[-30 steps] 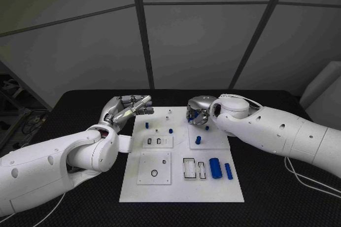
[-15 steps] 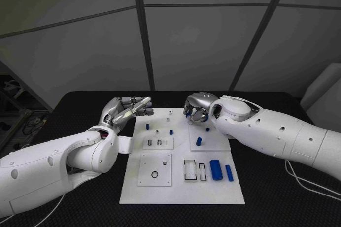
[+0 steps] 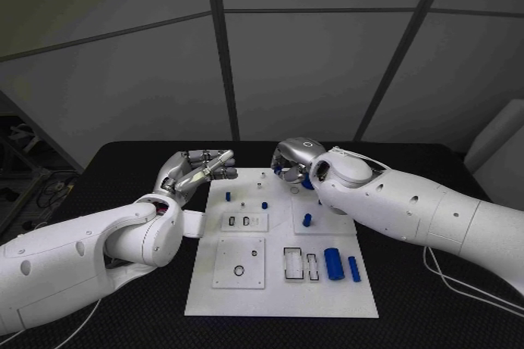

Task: Assemble the parts on the task board

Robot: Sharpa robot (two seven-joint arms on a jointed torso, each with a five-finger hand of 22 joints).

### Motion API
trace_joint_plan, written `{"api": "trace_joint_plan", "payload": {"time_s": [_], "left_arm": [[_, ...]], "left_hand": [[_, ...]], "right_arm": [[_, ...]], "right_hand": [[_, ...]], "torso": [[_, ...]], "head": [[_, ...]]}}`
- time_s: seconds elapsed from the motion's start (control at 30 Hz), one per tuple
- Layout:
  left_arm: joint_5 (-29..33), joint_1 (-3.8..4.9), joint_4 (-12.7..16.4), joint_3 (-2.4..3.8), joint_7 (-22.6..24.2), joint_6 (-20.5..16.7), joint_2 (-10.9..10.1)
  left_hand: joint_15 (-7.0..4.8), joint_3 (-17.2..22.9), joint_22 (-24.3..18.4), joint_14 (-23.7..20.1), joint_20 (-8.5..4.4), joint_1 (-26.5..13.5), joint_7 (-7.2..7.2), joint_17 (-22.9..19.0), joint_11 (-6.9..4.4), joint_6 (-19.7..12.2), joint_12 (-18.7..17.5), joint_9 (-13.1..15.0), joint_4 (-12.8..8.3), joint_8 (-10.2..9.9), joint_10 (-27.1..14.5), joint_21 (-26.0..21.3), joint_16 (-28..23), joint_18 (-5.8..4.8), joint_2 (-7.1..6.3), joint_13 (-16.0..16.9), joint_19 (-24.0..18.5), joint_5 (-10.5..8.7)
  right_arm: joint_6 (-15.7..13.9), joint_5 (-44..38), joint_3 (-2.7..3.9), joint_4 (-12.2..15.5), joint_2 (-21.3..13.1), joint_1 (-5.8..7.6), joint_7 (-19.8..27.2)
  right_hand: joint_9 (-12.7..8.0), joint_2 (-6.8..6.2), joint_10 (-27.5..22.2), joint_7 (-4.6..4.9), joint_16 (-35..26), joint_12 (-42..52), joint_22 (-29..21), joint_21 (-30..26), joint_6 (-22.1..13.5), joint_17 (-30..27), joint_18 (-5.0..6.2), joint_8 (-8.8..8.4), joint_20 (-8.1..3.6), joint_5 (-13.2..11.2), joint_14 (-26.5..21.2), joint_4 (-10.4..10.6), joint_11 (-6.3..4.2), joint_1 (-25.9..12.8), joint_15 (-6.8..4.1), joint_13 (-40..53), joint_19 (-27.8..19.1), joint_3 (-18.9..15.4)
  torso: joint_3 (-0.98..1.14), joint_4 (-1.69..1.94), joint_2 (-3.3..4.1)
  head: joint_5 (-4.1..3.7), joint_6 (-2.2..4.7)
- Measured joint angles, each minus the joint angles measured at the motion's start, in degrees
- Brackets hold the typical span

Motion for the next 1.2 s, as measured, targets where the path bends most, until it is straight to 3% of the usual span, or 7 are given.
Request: {"api": "trace_joint_plan", "payload": {"time_s": [0.63, 1.2], "left_arm": [[0.0, 0.80, -0.3, 0.01, -0.1, 0.2, 0.3], [0.0, 1.34, -0.2, 0.01, -0.1, 0.3, 0.4]], "left_hand": [[0.20, -0.1, -0.1, -0.2, 0.22, 0.0, 0.00, 0.1, 0.21, 0.0, -0.3, 0.0, -0.1, -0.2, -0.2, -0.2, -0.2, -0.01, 0.00, 0.0, -0.2, 0.00], [0.42, -0.2, -0.2, -0.4, 0.42, 0.0, 0.00, 0.1, 0.21, 0.0, -0.5, 0.0, -0.2, -0.2, -0.2, -0.2, -0.5, -0.01, -0.01, 0.0, -0.4, 0.00]], "right_arm": [[-1.7, 0.2, -0.02, -4.7, 4.4, -0.07, 1.0], [-1.7, 0.5, -0.11, -7.3, 6.6, -0.12, 1.9]], "right_hand": [[0.1, -0.02, 0.0, 0.22, 0.2, -0.5, 0.2, 0.0, -0.2, 0.1, 0.02, -0.49, 0.00, 0.3, 0.0, 0.0, 0.00, 0.0, 0.00, 0.0, 0.0, 0.0], [0.1, -0.26, 0.0, 0.43, 0.2, -0.9, 0.1, 0.2, -0.4, 0.1, 0.02, -0.49, 0.00, 0.3, 0.0, 0.2, 0.00, -0.3, 0.01, 0.0, 0.0, 0.1]], "torso": [[-0.15, 0.24, 0.66], [-0.20, 0.31, 0.91]], "head": [[0.14, 0.12], [0.46, -0.30]]}}
